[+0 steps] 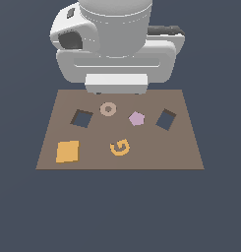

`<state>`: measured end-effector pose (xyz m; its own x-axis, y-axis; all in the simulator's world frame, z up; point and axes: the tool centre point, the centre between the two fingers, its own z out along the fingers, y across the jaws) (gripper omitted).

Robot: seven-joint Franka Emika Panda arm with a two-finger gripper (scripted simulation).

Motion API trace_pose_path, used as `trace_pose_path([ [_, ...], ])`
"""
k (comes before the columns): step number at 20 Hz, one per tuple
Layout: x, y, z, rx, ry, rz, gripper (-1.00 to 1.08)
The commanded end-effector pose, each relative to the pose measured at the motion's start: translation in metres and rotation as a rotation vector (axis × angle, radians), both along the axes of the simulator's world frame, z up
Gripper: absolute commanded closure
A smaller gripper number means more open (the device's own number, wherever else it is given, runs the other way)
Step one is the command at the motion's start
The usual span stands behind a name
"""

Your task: Insert a designated object into the corresponding slot on a board.

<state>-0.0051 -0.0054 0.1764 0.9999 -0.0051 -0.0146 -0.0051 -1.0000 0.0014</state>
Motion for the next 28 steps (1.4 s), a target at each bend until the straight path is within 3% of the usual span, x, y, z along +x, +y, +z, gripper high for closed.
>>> trace_pose_path([
  [1, 0.0, 0.0, 0.0, 0.0, 0.0, 0.0, -0.92],
  [12, 0.016, -0.027, -0.023, 0.0, -0.002, 0.021, -0.92],
  [28, 0.078, -0.116, -0.099, 0.001, -0.011, 0.092, -0.92],
])
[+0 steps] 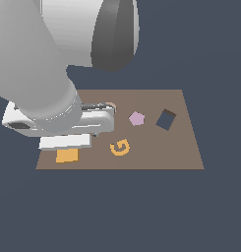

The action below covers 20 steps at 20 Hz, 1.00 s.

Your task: Insert a designated object into the corresponding slot on a board.

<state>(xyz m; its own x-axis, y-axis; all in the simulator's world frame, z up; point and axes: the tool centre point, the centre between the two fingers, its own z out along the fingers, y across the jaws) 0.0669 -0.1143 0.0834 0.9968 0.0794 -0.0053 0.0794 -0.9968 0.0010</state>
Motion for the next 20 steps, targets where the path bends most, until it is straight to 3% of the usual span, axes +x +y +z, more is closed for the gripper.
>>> trace_pose_path([
  [1, 0.009, -0.011, -0.01, 0.0, -0.002, 0.011, -0.92],
  [10, 0.028, -0.032, -0.028, 0.001, -0.005, 0.029, -0.92],
  [20, 0.032, -0.036, -0.033, 0.001, -0.004, 0.032, -0.92],
])
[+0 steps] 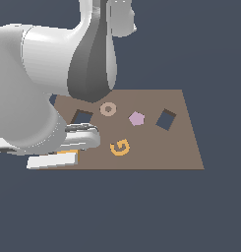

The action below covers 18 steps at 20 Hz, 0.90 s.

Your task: Insert a designated object into the corresponding slot on a board.

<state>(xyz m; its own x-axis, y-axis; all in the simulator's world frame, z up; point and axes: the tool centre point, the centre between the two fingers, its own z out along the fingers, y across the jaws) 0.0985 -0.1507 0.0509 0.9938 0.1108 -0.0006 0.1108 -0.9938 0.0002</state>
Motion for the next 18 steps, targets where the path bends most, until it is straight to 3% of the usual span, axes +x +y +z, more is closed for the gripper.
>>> trace_pose_path([
  [1, 0.0, 0.0, -0.003, 0.0, 0.0, 0.001, -0.92],
  [9, 0.003, -0.001, -0.021, 0.0, -0.001, 0.003, -0.92],
  [10, 0.003, -0.001, -0.021, 0.0, -0.001, 0.003, 1.08],
  [18, 0.003, -0.001, -0.021, 0.0, -0.001, 0.003, 1.08],
])
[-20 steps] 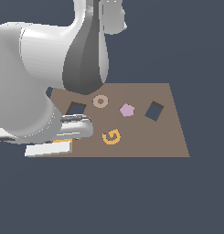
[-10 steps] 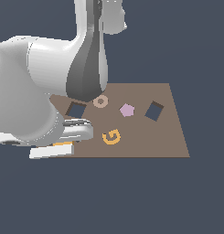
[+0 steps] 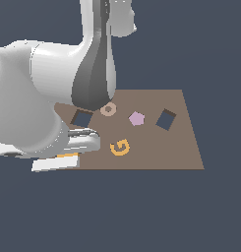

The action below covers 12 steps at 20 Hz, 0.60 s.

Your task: Insert a designated object into the corresponding slot on a board.

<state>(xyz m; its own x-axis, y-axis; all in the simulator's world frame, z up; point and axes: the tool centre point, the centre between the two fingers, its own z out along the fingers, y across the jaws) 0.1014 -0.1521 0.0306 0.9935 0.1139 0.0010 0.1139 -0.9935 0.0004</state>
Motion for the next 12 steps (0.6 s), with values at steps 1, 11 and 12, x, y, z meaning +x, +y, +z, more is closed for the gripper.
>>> trace_pose_path([
  [1, -0.0004, 0.0, -0.0007, 0.0, 0.001, 0.0, 1.08],
  [11, -0.0014, 0.0011, 0.0023, 0.0, 0.002, 0.013, 1.08],
  [12, -0.0019, 0.0017, 0.0024, 0.0, 0.002, 0.02, 1.08],
])
